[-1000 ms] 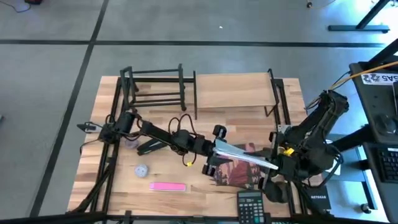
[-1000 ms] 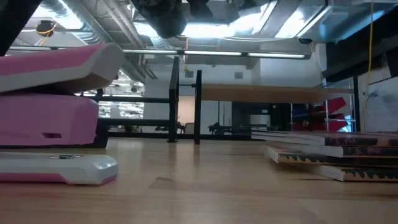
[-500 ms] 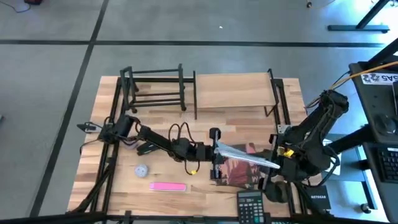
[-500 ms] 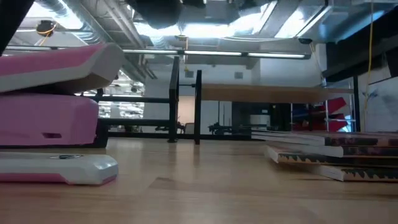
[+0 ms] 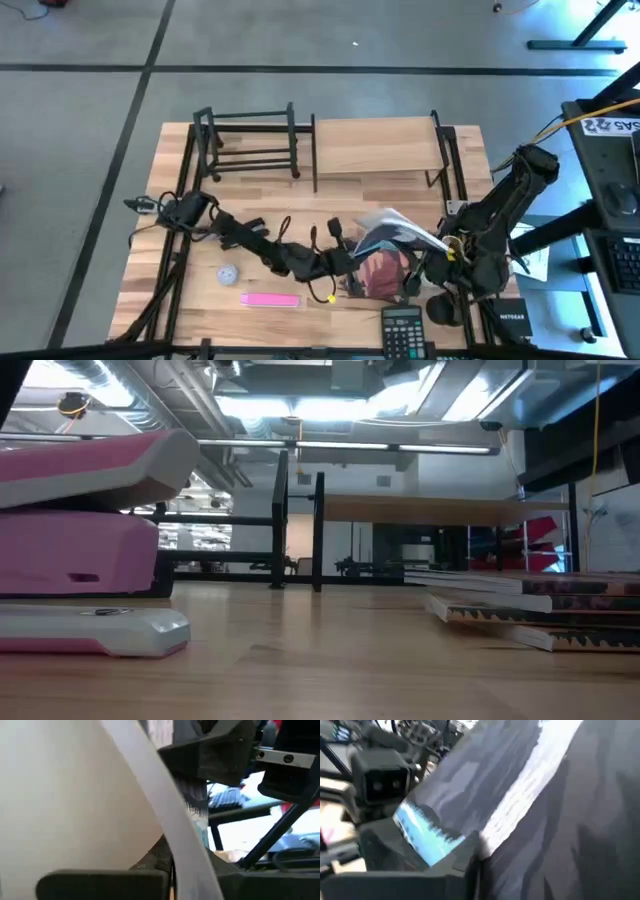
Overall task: Stock shelves
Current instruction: Stack the blue book on top of the brown book
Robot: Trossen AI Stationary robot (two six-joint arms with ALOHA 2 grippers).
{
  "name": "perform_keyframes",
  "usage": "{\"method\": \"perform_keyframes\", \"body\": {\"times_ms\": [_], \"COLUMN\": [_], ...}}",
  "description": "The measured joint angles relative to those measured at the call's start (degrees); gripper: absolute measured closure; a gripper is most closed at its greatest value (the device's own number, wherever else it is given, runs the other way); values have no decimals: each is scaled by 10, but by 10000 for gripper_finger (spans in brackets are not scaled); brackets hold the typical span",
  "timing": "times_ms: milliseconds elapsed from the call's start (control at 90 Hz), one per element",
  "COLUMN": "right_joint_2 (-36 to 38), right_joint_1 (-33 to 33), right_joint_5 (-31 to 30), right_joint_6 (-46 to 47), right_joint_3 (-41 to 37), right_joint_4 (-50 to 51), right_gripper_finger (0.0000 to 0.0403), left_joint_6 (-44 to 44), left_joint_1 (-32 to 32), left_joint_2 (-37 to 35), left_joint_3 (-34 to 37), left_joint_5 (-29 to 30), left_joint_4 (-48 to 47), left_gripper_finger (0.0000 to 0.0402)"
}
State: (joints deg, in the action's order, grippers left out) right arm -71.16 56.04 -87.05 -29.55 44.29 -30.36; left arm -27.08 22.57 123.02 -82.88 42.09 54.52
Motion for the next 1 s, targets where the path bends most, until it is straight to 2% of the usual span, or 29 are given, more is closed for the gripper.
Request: {"method": "perform_keyframes", "body": {"times_ms": [100, 256, 389, 500, 567, 756, 878, 1000], "right_joint_2": [6, 25, 39, 43, 43, 43, 43, 43], "right_joint_1": [31, 82, 124, 151, 157, 155, 155, 155], "right_joint_5": [-39, -35, -31, -30, -30, -30, -29, -29], "right_joint_6": [-78, -167, -232, -234, -233, -189, -164, -154], "right_joint_3": [16, 73, 123, 144, 144, 127, 120, 119], "right_joint_4": [-2, -20, -17, -4, 2, 41, 64, 76], "right_gripper_finger": [233, 168, 153, 152, 151, 151, 151, 151], "left_joint_6": [19, 84, 162, 314, 384, 459, 509, 560], "left_joint_1": [1, 7, 3, 5, 6, 0, -11, -31], "left_joint_2": [-1, -2, -1, -2, -3, -35, -76, -123], "left_joint_3": [-1, -1, 1, 1, 2, 2, 2, 1], "left_joint_5": [19, 35, 38, 29, 25, -57, -137, -226], "left_joint_4": [-30, -108, -243, -398, -449, -476, -494, -562], "left_gripper_finger": [401, 401, 401, 401, 401, 401, 401, 401]}}
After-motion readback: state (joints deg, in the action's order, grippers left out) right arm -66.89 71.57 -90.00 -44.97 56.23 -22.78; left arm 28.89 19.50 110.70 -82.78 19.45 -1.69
